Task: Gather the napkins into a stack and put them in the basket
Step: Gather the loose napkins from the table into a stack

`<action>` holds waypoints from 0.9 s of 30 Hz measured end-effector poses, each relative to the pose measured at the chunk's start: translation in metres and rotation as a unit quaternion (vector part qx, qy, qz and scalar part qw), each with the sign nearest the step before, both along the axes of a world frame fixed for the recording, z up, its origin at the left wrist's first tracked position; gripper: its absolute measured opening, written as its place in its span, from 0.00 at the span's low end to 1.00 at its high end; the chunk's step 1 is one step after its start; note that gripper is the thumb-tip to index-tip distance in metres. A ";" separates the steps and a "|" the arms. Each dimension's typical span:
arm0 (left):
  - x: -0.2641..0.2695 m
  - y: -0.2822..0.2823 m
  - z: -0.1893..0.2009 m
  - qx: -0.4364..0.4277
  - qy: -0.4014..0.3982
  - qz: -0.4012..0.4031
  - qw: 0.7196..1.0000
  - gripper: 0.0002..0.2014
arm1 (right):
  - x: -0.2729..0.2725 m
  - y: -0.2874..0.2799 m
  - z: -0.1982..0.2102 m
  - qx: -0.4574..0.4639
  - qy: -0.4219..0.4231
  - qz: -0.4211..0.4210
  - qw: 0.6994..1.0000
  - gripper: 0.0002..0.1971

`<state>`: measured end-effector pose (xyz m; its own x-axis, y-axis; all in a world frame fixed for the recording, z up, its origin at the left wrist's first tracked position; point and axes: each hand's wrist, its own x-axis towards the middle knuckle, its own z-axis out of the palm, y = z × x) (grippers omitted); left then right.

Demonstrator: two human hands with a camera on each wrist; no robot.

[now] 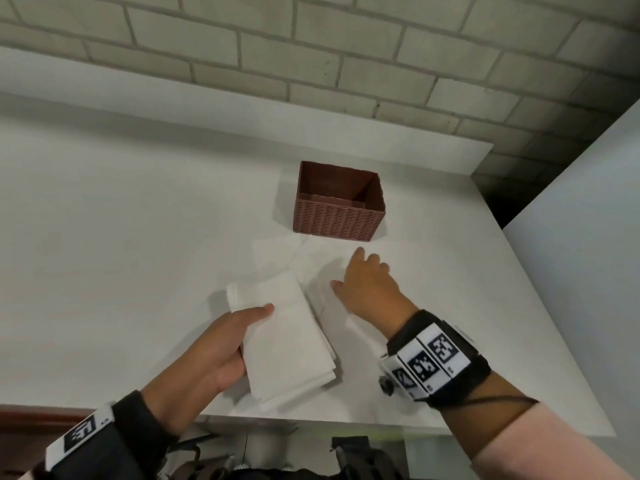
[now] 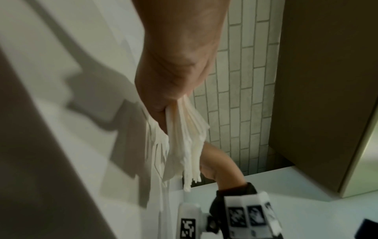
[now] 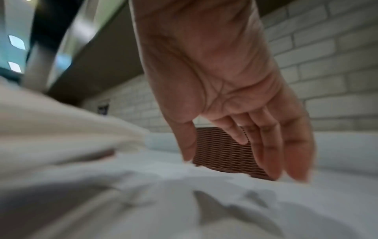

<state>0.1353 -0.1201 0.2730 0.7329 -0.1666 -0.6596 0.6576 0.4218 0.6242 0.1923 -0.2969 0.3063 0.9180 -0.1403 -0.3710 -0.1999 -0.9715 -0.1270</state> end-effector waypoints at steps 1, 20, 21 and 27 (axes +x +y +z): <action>0.000 0.000 0.000 0.001 0.001 -0.002 1.000 0.11 | 0.005 -0.006 -0.004 -0.020 0.013 -0.017 1.000 0.42; 0.003 0.018 0.003 0.014 0.023 0.051 0.998 0.17 | 0.010 -0.045 0.008 0.154 -0.039 -0.098 0.982 0.19; 0.003 0.019 0.002 0.015 0.024 0.056 0.998 0.17 | 0.010 -0.046 0.014 0.170 -0.065 -0.102 0.978 0.17; 0.004 0.023 0.004 0.017 0.015 0.071 0.997 0.12 | 0.014 -0.022 0.020 0.546 -0.076 -0.277 0.787 0.19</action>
<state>0.1397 -0.0974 0.2771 0.7276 -0.0403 -0.6848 0.6112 0.4914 0.6205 0.2068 -0.3188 0.3265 0.8732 -0.2090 -0.4402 -0.4567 -0.0362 -0.8889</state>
